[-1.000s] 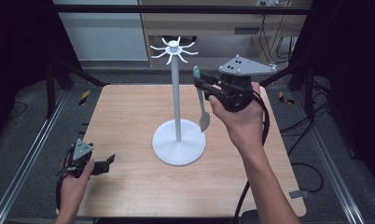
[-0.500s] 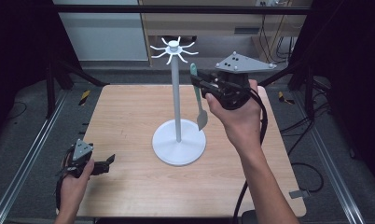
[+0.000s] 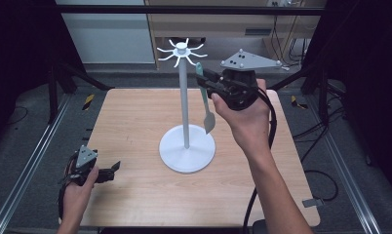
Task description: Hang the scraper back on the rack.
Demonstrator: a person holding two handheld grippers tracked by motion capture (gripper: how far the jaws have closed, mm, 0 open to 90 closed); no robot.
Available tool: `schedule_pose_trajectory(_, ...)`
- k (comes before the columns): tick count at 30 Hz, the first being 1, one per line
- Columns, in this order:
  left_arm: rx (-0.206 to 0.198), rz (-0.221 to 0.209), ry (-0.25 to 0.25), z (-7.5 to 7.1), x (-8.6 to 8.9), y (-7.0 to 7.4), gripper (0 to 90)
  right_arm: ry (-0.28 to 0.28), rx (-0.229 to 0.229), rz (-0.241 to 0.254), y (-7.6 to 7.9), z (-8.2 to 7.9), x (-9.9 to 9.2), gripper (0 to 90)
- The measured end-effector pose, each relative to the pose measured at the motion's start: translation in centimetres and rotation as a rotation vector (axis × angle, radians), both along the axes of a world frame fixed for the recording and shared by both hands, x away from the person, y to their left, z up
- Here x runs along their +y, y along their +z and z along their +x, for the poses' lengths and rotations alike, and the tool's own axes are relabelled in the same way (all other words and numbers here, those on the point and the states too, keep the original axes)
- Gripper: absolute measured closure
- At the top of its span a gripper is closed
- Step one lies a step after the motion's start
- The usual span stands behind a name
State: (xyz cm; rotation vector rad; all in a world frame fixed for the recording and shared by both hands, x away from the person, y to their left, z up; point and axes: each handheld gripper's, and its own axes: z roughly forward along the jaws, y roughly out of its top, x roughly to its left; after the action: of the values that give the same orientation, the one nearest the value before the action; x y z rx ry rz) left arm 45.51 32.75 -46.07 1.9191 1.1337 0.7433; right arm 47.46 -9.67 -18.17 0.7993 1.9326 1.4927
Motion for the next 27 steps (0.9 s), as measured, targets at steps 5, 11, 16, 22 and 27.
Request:
schedule_pose_trajectory(5,0.001,0.000,-0.002,0.00,-0.04,-0.02,3.3,-0.005,0.003,0.003,0.07,0.09,0.12,74.3)
schedule_pose_trajectory(11,0.003,0.000,-0.003,-0.01,-0.05,-0.02,3.3,-0.004,0.009,-0.001,0.18,0.25,0.28,74.3)
schedule_pose_trajectory(16,0.004,0.002,-0.006,0.00,-0.07,-0.04,3.3,-0.007,0.015,-0.006,0.19,0.37,0.49,74.3)
schedule_pose_trajectory(22,0.005,0.006,-0.010,0.02,-0.13,-0.05,3.4,-0.005,0.022,-0.002,0.22,0.55,0.70,74.3)
schedule_pose_trajectory(27,0.009,0.007,-0.015,-0.01,-0.19,-0.06,3.5,-0.009,0.026,-0.006,0.21,0.92,0.91,74.3)
